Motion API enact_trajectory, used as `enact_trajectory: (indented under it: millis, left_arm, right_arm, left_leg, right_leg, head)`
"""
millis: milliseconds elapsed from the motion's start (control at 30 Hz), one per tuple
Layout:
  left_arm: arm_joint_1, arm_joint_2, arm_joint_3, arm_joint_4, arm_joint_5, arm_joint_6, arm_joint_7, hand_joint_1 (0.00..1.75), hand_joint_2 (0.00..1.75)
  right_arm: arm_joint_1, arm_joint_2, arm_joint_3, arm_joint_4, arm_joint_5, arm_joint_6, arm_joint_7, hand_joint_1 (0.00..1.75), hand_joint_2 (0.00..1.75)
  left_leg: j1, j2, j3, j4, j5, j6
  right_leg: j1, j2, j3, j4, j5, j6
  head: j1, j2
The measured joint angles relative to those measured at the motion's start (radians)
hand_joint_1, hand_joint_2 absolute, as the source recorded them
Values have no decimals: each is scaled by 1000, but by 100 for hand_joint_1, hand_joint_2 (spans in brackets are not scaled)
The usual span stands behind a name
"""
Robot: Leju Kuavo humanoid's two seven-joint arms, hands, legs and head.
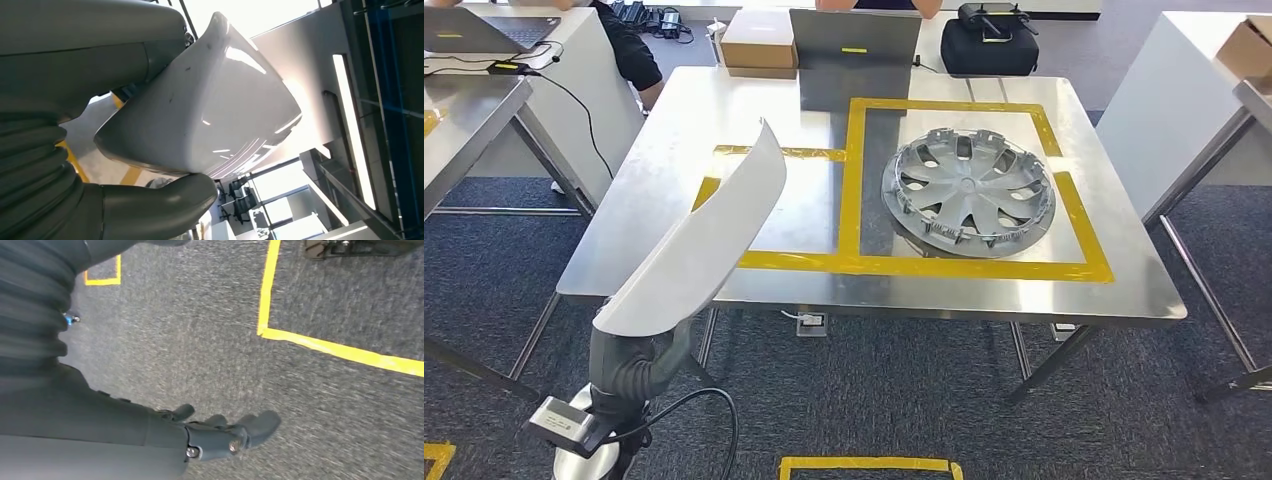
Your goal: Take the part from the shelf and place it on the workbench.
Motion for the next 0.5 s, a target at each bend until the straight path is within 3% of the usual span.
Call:
enact_trajectory:
  millis: [67,133,233,267,300,333,400,433,500]
  left_arm:
    - [-1,-1,0,-1,-4,0,1,175,175]
    - [-3,-1,0,-4,-6,1,1,175,175]
    - [-1,-1,0,-3,-6,3,2,175,175]
    - [1,-1,0,-2,-7,3,2,175,175]
    - [2,-1,0,-2,-7,3,2,175,175]
    - [2,-1,1,-2,-7,3,2,175,175]
    - [2,-1,1,-2,-8,3,2,175,175]
    - [3,-2,1,-3,-8,3,2,175,175]
    - [5,-4,1,-4,-11,3,5,175,175]
  right_arm:
    - [0,0,0,0,1,1,2,0,175]
    - [0,0,0,0,2,2,4,0,175]
    - [0,0,0,0,2,3,4,0,175]
    - [1,0,0,0,3,3,4,0,175]
    - [1,0,0,0,3,4,4,0,175]
    - [2,1,0,0,3,4,4,0,175]
    - [2,1,0,0,3,4,4,0,175]
    - [1,1,0,0,3,4,5,0,175]
    - [0,1,0,0,3,4,7,0,175]
  left_leg:
    - [1,1,7,-2,-6,-12]
    - [1,2,-9,45,-32,-22]
    - [5,3,-115,232,-102,-32]
    - [6,4,-144,271,-104,-34]
    - [7,4,-157,274,-85,-35]
    - [8,4,-150,236,-47,-34]
    - [8,6,-103,104,38,-30]
    - [8,6,-83,51,63,-25]
    - [5,5,-70,12,70,-14]
  right_leg:
    - [-3,0,6,-6,-3,-11]
    - [-9,-1,20,-14,-7,-24]
    - [-10,-2,39,-16,-20,-33]
    - [-10,-2,45,-16,-26,-33]
    - [-11,-1,53,-16,-31,-32]
    - [-11,-1,62,-16,-38,-30]
    - [-10,1,79,-15,-52,-23]
    - [-9,1,83,-14,-59,-17]
    - [-6,1,84,-13,-65,-6]
  head:
    - [-1,0]
    - [-6,0]
    - [-15,0]
    - [-16,0]
    - [-18,0]
    - [-20,0]
    - [-25,0]
    - [-27,0]
    - [-26,0]
